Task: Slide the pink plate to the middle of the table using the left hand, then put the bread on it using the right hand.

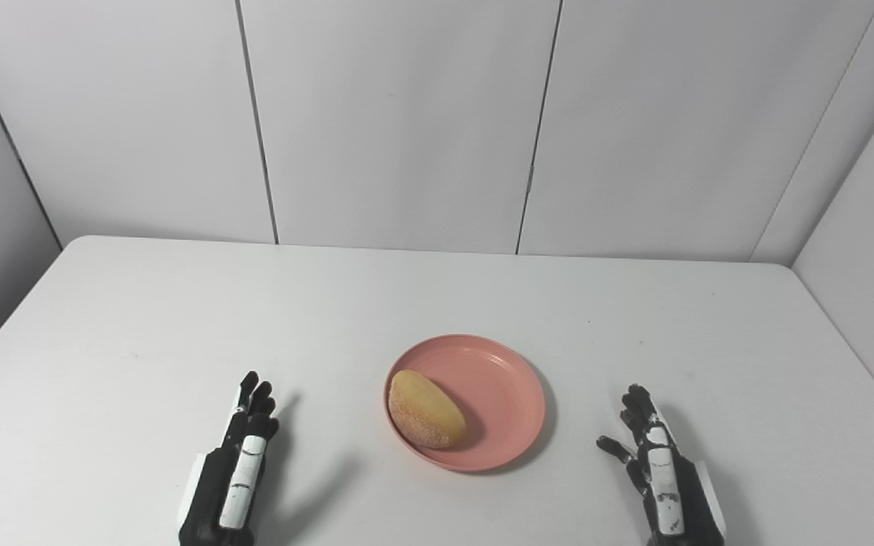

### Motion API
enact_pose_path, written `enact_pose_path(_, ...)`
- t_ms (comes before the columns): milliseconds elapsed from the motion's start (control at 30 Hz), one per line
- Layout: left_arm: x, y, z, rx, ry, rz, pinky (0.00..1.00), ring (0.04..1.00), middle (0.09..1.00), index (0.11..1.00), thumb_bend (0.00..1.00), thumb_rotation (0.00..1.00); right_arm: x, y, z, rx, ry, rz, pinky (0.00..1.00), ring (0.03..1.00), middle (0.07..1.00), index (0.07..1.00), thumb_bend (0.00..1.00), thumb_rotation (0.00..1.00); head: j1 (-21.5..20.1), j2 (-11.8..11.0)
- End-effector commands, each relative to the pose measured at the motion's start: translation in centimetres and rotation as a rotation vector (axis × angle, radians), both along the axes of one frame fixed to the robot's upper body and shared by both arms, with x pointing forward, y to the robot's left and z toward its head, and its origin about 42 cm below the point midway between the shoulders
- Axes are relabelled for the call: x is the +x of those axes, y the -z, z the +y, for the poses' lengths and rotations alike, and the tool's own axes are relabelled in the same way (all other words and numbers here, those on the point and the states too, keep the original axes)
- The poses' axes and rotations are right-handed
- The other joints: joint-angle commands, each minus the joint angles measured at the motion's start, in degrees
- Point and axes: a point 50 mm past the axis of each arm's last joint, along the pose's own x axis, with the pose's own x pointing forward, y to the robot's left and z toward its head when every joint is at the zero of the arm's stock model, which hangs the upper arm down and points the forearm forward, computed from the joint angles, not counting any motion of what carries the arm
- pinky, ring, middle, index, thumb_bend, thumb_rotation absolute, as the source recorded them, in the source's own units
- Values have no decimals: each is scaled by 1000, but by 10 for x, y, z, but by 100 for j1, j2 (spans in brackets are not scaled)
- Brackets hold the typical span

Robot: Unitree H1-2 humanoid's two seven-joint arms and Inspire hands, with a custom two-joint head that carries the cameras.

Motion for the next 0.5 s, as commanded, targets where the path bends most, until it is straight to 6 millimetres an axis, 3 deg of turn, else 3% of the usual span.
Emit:
enact_pose_path(0,1,0,1,27,4,-4,1000,1000,1000,1000,756,881,3,-6,-1,-54,-8,-73,1000,986,975,945,870,1000,-8,36)
enact_pose_path(200,-1,-8,1,49,10,-12,1000,1000,1000,1000,795,881,4,-13,1,-72,-8,-92,1000,980,972,948,916,1000,-25,259)
enact_pose_path(467,-4,-17,1,28,34,-11,1000,1000,1000,1000,765,878,1,-23,0,-33,-18,-70,1000,1000,991,966,839,1000,-26,462)
